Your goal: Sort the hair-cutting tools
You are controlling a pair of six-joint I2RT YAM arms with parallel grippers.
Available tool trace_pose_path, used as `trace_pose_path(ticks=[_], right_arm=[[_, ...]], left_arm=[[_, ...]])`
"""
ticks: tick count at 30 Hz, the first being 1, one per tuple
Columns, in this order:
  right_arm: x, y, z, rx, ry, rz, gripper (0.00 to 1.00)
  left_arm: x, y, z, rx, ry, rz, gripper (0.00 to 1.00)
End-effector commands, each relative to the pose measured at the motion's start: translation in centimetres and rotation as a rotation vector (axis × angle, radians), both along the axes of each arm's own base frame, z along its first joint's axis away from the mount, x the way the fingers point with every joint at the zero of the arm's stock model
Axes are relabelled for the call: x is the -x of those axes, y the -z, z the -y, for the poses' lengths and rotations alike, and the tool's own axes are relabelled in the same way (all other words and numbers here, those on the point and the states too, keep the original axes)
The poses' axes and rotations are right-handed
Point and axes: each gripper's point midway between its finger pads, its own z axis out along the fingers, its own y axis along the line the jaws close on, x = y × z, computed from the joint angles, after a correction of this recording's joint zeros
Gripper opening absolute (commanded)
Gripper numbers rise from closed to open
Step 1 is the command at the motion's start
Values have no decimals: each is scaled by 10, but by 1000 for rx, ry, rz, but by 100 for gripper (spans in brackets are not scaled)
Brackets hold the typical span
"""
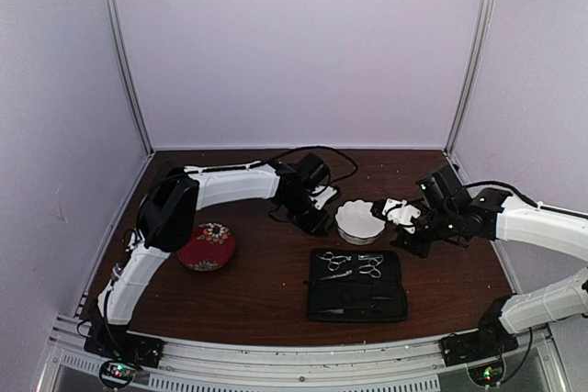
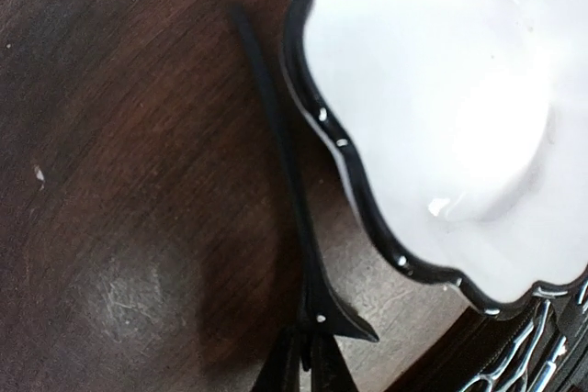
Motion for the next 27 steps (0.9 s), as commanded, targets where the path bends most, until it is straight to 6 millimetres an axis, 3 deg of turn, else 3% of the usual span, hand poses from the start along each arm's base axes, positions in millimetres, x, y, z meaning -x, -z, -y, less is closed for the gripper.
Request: trace_pose_path(ticks=[1,5,8,10,14,17,22,27], right_arm=[[-6,-2,4,13,29,19,32],[-7,-2,12,18,53,21,32],[-14,-2,24,15,92,16,32],[-16,0,32,6,111,-20,33],[-8,5,31,-19,76,-89,33],[23,4,15,-76,-77,-180,34],[95,-5,-9,-121,-444,-226,33],[129,29,-10,61,-617,-218,33]], left_arm=[[0,-2,-3,-33,26,74,2],[10,-35,-35,-92,49,140,0],[33,-56,-63,-124,137,166,0],[60,-78,-72,-73,256,167,0],[122,-90,-80,2,519,143,0],[159,-92,-73,59,643,102,0],[206,-68,-67,-7,785,-46,0],[221,-48,-68,-38,823,-104,0]])
